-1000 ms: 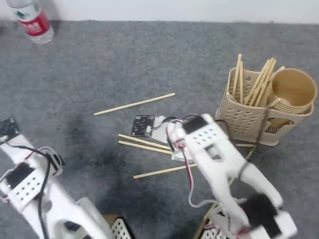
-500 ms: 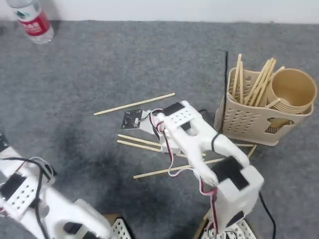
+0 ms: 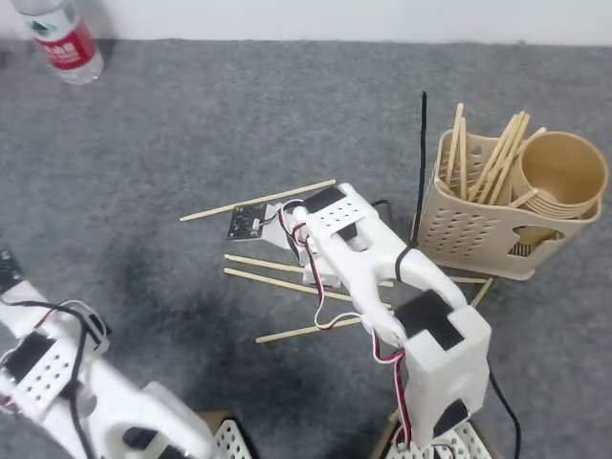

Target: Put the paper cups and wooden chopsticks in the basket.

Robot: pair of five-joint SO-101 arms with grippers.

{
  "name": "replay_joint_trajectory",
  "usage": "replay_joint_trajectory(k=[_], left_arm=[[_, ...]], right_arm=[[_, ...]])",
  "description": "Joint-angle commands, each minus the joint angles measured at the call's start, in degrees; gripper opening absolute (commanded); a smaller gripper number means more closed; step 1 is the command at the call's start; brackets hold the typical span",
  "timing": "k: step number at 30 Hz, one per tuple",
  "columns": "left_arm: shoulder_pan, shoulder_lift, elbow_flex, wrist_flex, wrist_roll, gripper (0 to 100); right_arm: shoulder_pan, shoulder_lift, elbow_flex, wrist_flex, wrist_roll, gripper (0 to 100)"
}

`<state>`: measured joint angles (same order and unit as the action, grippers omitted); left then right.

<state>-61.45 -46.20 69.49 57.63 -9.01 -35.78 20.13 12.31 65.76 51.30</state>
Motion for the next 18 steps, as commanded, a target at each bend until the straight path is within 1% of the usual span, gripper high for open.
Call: replay_joint_trajectory(k=[1,4,8,14,18], left_arm=[[0.44,-0.7,-0.31,-1.05,-0.44,20],[0.44,-0.7,-0.31,-1.14,-0.44,20],[0.44,-0.7,-0.22,-1.14,-0.44,20],[0.44,-0.7,1.89,-5.63,-0.09,20],[0.44,-0.7,1.98,-5.63,0.0,20]], right_arm=[[-1.63,0.48,0.0,1.63,1.49,0.7],[-1.27,-1.01,-0.97,1.98,1.32,0.7],[0.4,-7.87,-8.18,8.92,1.05,0.7],[1.71,-18.86,-24.7,20.35,-5.1,0.7],[2.95,-22.9,-37.54,27.12,-9.85,0.7]])
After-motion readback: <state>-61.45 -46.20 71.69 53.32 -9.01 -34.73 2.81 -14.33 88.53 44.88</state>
